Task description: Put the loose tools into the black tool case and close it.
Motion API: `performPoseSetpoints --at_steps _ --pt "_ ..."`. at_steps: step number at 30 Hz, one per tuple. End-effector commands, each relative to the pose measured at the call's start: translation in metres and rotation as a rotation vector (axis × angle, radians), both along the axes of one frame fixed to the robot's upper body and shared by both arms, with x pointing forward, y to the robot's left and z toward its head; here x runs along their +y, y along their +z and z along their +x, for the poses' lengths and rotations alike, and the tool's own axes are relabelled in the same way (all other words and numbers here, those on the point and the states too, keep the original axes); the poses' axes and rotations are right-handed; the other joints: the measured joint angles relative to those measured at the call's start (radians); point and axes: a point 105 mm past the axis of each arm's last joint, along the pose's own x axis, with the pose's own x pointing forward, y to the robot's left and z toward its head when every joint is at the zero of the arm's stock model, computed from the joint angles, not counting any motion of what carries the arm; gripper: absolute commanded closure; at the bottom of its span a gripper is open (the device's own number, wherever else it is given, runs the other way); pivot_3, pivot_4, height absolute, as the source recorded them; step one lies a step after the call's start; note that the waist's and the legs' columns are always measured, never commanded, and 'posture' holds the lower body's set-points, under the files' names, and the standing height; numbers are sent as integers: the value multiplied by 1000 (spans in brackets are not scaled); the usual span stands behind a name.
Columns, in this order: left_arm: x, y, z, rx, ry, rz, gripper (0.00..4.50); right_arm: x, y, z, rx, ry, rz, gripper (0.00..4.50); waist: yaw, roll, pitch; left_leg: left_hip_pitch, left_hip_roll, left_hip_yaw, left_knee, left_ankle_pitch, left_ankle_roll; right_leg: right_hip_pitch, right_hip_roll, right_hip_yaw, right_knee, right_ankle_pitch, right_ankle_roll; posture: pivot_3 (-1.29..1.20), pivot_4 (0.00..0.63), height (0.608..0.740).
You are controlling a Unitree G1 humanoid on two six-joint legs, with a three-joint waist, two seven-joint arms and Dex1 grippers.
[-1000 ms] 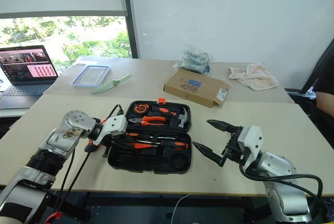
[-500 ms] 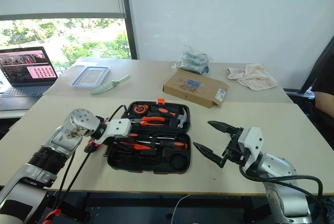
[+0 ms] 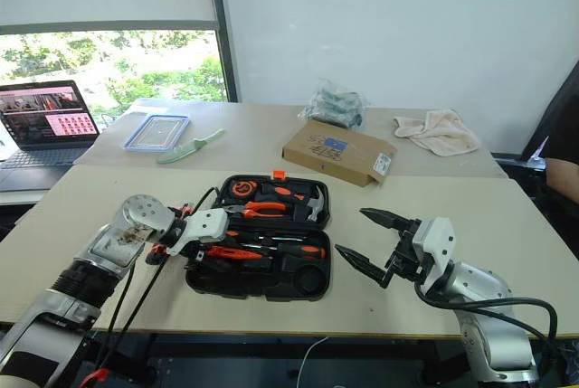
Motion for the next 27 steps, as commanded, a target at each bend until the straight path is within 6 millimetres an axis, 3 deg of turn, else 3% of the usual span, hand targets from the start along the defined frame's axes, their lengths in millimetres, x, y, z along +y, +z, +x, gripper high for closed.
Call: performPoseSetpoints --at_steps 1,6,9,14,16,27 --pt "-3 37 -2 -58 -4 -98 1405 -1 8 -3 -49 9 3 0 2 0 0 0 0 0 0 0 0 0 0 0 0 0 0 0 150 740" --pt "6 42 7 -120 75 -139 1405 0 6 -4 -42 13 7 0 2 0 0 0 0 0 0 0 0 0 0 0 0 0 0 0 150 740" --pt "11 29 11 -70 146 -167 2010 2 6 -4 -39 17 11 0 2 0 0 1 0 0 0 0 0 1 0 0 0 0 0 0 150 740" --pt "15 6 6 -27 146 -143 3937 3 7 -3 -41 18 9 0 1 0 0 1 0 0 0 0 0 1 0 0 0 0 0 0 150 740" --pt "15 -1 2 0 142 -134 4388 2 7 -3 -42 16 7 0 2 0 0 1 0 0 0 0 0 0 0 0 0 0 0 0 150 740" --pt "15 -25 5 35 228 -91 4464 5 7 -4 -42 23 13 0 6 0 0 3 -1 0 0 0 0 3 -1 0 1 0 0 0 150 740"
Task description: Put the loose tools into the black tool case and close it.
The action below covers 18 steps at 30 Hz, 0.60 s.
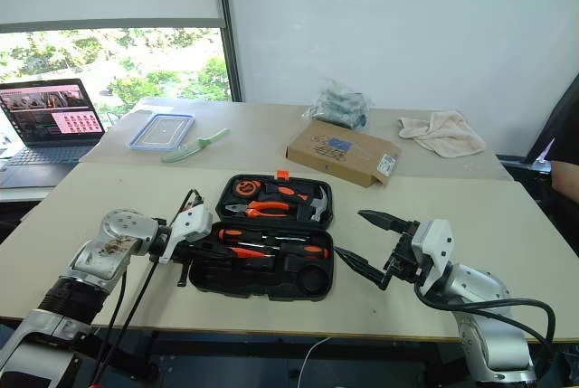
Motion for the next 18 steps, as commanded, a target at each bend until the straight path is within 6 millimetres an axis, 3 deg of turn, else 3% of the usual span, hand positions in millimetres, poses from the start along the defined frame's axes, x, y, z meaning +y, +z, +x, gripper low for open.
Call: performPoseSetpoints --at_steps 1,7,11,18 --pt "-2 -7 -1 12 22 3 4464 3 8 -4 -44 12 6 0 0 0 0 0 0 0 0 0 0 0 0 0 0 0 0 0 150 740" --pt "-5 5 -10 -21 -60 -45 4464 2 7 -4 -34 16 7 0 -3 0 0 1 1 0 0 0 0 0 1 1 1 0 -1 0 150 740" --pt "-4 14 -4 -70 -36 -80 4464 2 7 -4 -29 18 5 0 -4 0 0 0 1 0 -1 0 0 -1 1 1 0 0 -1 0 150 740" --pt "-1 12 4 -120 -4 -84 4464 5 6 -5 -20 27 4 0 -1 0 0 0 0 0 0 0 0 -1 1 1 -1 0 -1 0 150 740"
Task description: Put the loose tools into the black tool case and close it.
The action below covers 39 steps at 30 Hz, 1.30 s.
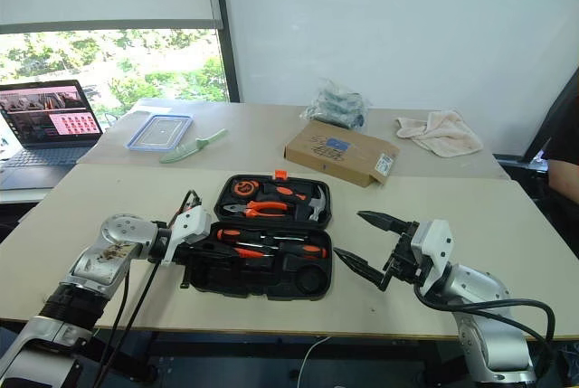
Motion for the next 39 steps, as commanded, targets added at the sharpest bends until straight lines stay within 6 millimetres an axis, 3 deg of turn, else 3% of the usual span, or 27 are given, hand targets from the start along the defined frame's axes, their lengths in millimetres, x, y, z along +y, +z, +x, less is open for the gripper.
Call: performPoseSetpoints --at_steps 1,7,13,25,33,39 --pt "2 10 8 -69 23 -12 4464 4 7 -5 -24 22 5 0 2 0 0 0 0 0 0 0 0 0 0 0 0 0 0 0 150 740" --pt "-1 5 12 -82 38 -44 4464 6 6 -6 -10 30 3 0 3 0 0 1 0 0 0 0 0 1 0 0 1 0 0 0 150 740" --pt "-10 15 9 -92 -10 -107 4464 4 5 -7 3 27 0 0 2 0 0 1 0 0 1 0 0 1 0 0 1 1 0 0 150 740" --pt "-6 14 22 -135 55 -100 4464 5 6 -8 3 34 0 0 1 0 0 0 0 -1 1 0 0 1 0 -1 1 1 0 0 150 740" --pt "-4 2 14 -85 28 -44 4464 5 6 -9 9 32 -3 0 1 0 0 0 0 0 0 0 0 0 0 -1 0 1 0 0 150 740" --pt "-2 -17 11 -64 46 30 4464 5 7 -8 10 26 0 0 1 0 0 0 0 0 0 0 0 1 0 -1 0 0 0 0 150 740"
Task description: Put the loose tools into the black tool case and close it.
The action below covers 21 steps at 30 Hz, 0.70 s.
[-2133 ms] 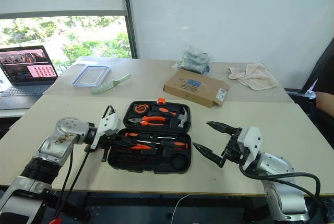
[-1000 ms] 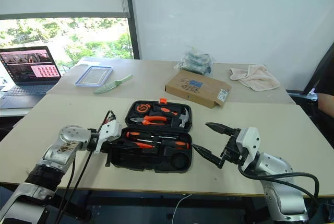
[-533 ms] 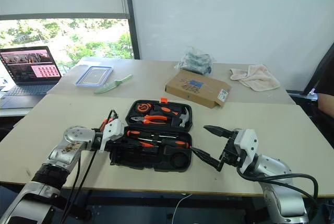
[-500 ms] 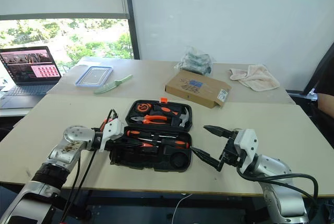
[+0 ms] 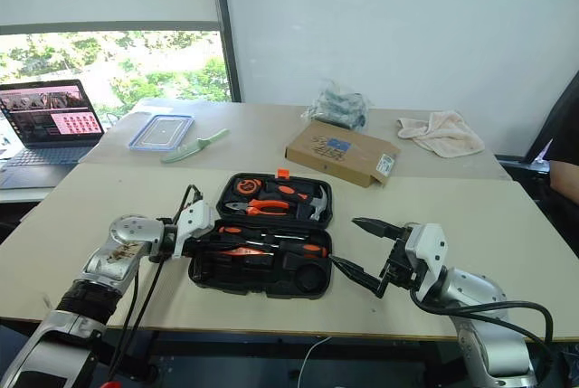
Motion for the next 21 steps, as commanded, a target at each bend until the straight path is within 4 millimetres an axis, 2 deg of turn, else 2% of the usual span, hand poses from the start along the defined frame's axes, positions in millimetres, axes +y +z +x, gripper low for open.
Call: performPoseSetpoints --at_steps 1,10,11,13,15,16,18,19,20,21 --pt "1 -17 -5 25 3 81 4464 -1 13 -3 -41 1 17 0 1 0 0 0 0 0 0 0 0 0 0 0 0 0 0 0 150 740" --pt "1 -24 -9 61 28 77 4464 -3 13 -2 -41 -5 17 0 0 0 0 3 0 0 -1 0 0 2 0 0 1 0 0 0 150 740" --pt "2 -20 -6 54 51 41 4464 -3 13 -2 -42 -5 17 0 0 0 0 4 0 0 -1 0 0 2 0 0 1 0 0 0 150 740" --pt "3 2 -2 23 96 -108 4464 -4 14 -1 -45 -5 19 0 0 0 0 5 0 0 -1 0 0 3 0 1 1 0 0 0 150 740" --pt "15 29 -2 -39 131 -257 4464 -5 16 -1 -53 -4 21 0 -4 0 0 5 1 0 -1 0 0 3 0 1 1 0 0 0 150 740" --pt "28 40 -4 -86 170 -303 4464 -6 16 0 -55 -3 22 0 -7 0 0 3 2 0 -1 0 0 1 0 1 1 0 0 0 150 740" --pt "53 52 -19 -149 218 -367 3942 -8 17 0 -55 3 22 0 -16 0 0 0 3 0 -1 0 0 -2 0 1 1 0 0 0 150 740" --pt "65 54 -28 -170 248 -377 3780 -8 17 0 -56 6 22 0 -25 0 0 0 4 0 -1 1 -1 -2 0 1 1 0 -1 0 150 740" --pt "80 52 -39 -179 289 -374 3249 -8 17 1 -55 12 21 0 -26 0 0 0 4 0 -2 1 -1 -2 0 1 1 0 -1 0 150 740" --pt "92 50 -49 -193 331 -370 3037 -8 16 1 -52 19 22 0 -28 0 0 1 4 0 -3 1 -1 -2 0 1 0 0 -1 0 150 740"
